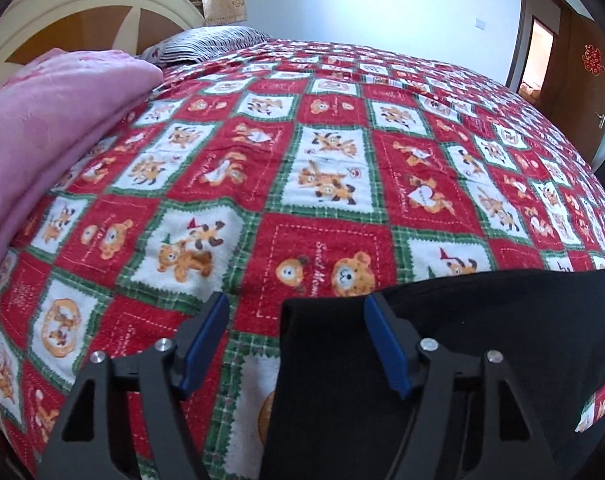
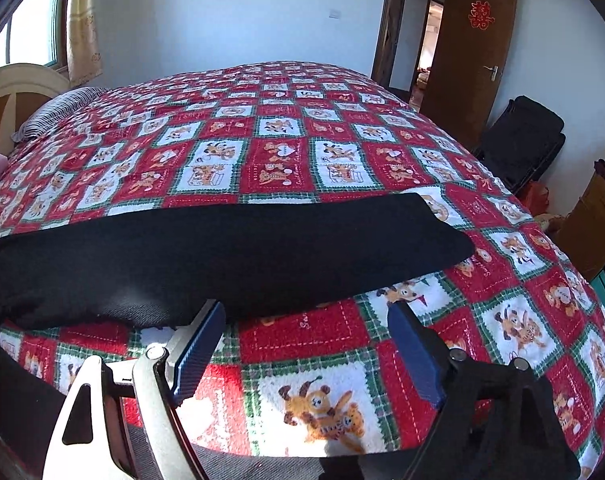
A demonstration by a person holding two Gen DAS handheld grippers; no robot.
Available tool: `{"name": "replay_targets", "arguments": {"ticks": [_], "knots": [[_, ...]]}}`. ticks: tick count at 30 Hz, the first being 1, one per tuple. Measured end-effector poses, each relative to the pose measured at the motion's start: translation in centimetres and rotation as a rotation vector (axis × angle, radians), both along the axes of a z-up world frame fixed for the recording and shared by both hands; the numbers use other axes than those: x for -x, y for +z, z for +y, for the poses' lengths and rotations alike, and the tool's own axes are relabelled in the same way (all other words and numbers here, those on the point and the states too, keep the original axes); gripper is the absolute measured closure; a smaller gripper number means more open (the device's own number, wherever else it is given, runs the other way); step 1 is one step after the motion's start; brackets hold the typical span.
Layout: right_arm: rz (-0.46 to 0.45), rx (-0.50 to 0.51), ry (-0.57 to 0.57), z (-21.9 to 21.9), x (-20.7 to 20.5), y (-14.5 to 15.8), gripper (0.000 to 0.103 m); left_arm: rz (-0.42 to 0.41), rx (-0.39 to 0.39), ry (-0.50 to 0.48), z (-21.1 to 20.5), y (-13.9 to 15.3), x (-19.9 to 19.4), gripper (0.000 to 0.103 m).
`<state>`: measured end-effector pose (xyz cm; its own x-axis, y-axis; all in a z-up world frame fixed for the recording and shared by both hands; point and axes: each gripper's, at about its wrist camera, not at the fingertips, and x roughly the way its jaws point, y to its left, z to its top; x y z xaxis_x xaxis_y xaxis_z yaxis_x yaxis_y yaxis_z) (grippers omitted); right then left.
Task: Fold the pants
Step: 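Lower the left tool onto the black pants and close it while the right tool closes on the pants too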
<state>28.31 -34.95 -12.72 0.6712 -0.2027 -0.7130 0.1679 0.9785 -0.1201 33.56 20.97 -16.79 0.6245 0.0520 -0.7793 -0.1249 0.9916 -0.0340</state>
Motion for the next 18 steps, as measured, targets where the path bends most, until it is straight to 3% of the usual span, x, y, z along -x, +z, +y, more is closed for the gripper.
{"name": "replay_targets", "arguments": {"ticks": [3, 8, 11, 12, 14, 18], "knots": [[-0.002, -0.008, -0.019, -0.6, -0.6, -0.3, 0.019, -0.001, 0.0, -0.027, -0.3, -0.3, -0.1, 0.036], [0.003, -0.029, -0.03, -1.0, -0.9, -0.7, 0.019, -0.033, 0.036, -0.052, 0.0, 0.3, 0.1, 0.037], [0.007, -0.015, -0.022, -0.8, -1.1, -0.9, 0.019, -0.017, 0.031, -0.061, 0.0, 0.1, -0.4, 0.051], [0.002, -0.016, -0.021, -0.8, -1.1, -0.8, 0.021, -0.016, 0.046, -0.059, 0.1, 0.1, -0.5, 0.058], [0.015, -0.032, -0.014, -1.0, -1.3, -0.8, 0.049, -0.02, 0.103, -0.058, 0.6, -0.1, -0.4, 0.064], [0.026, -0.053, -0.039, -2.2, -1.7, -0.6, 0.053, -0.022, 0.09, -0.06, 0.6, -0.3, -0.3, 0.068]]}}
